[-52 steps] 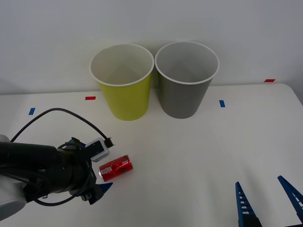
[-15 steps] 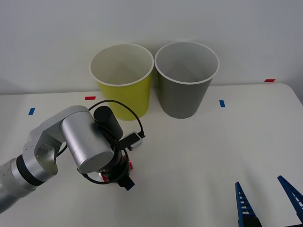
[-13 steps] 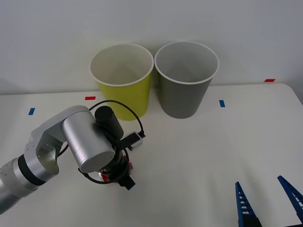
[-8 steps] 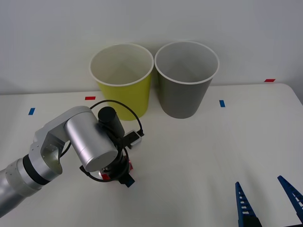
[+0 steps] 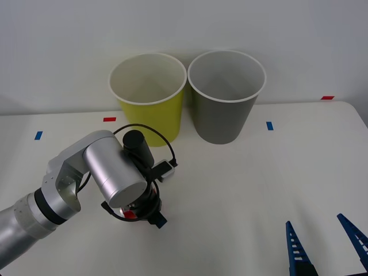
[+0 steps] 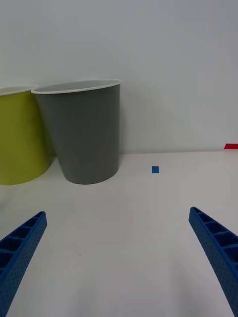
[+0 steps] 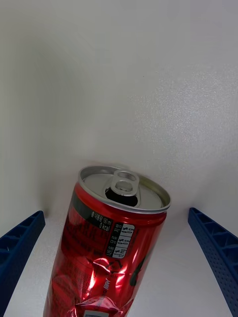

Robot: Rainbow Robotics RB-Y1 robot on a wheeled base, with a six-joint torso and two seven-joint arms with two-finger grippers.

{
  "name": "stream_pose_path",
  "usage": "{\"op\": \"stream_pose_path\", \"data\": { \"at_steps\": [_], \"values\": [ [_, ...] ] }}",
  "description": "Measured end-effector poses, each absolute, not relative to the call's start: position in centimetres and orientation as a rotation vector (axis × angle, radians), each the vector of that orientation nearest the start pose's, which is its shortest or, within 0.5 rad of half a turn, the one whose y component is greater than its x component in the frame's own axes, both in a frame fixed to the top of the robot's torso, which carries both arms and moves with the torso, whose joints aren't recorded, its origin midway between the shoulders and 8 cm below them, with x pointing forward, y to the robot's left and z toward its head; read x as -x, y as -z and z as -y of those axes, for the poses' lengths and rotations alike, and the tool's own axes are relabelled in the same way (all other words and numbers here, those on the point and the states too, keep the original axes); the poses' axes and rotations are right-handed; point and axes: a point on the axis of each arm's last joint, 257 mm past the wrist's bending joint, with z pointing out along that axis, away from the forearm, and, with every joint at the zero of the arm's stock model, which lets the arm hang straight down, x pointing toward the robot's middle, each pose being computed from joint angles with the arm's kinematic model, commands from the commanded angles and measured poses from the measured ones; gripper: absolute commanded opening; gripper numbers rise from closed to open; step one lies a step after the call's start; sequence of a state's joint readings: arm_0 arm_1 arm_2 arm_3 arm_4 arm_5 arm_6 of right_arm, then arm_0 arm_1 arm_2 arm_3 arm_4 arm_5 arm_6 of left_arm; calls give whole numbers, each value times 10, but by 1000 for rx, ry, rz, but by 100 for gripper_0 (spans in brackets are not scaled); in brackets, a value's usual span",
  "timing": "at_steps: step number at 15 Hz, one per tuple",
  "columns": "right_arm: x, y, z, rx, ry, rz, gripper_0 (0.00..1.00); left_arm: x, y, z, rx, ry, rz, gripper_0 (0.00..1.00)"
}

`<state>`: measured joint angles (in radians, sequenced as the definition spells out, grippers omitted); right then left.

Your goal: Put cans in the gray bin and PET bottles in the light green bin.

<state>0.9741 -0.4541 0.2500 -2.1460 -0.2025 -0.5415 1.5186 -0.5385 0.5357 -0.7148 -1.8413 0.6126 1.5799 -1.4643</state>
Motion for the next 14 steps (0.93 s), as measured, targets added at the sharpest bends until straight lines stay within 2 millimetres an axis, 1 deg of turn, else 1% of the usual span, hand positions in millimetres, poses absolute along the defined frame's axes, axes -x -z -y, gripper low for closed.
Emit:
{"op": "stream_pose_path", "data": {
  "at_steps": [5, 8, 9, 10, 11, 14],
  "values": [
    [-257, 203, 244, 73, -144, -1494, 100, -391, 328, -104, -1183, -27, -2603, 100],
    [-257, 203, 244, 73, -144, -1494, 100, -394, 332, -102, -1184, -7, -2597, 100],
    [-257, 203, 244, 73, -144, -1494, 100, -394, 332, -102, -1186, -5, -2597, 67],
    [-257, 203, 244, 73, -144, -1494, 100, -394, 332, -103, -1189, -5, -2596, 22],
    [-257, 203, 244, 73, -144, -1494, 100, -394, 332, -103, -1189, -5, -2596, 1],
    [-257, 203, 244, 73, -144, -1494, 100, -395, 331, -105, -1191, -2, -2593, 0]
  ]
}}
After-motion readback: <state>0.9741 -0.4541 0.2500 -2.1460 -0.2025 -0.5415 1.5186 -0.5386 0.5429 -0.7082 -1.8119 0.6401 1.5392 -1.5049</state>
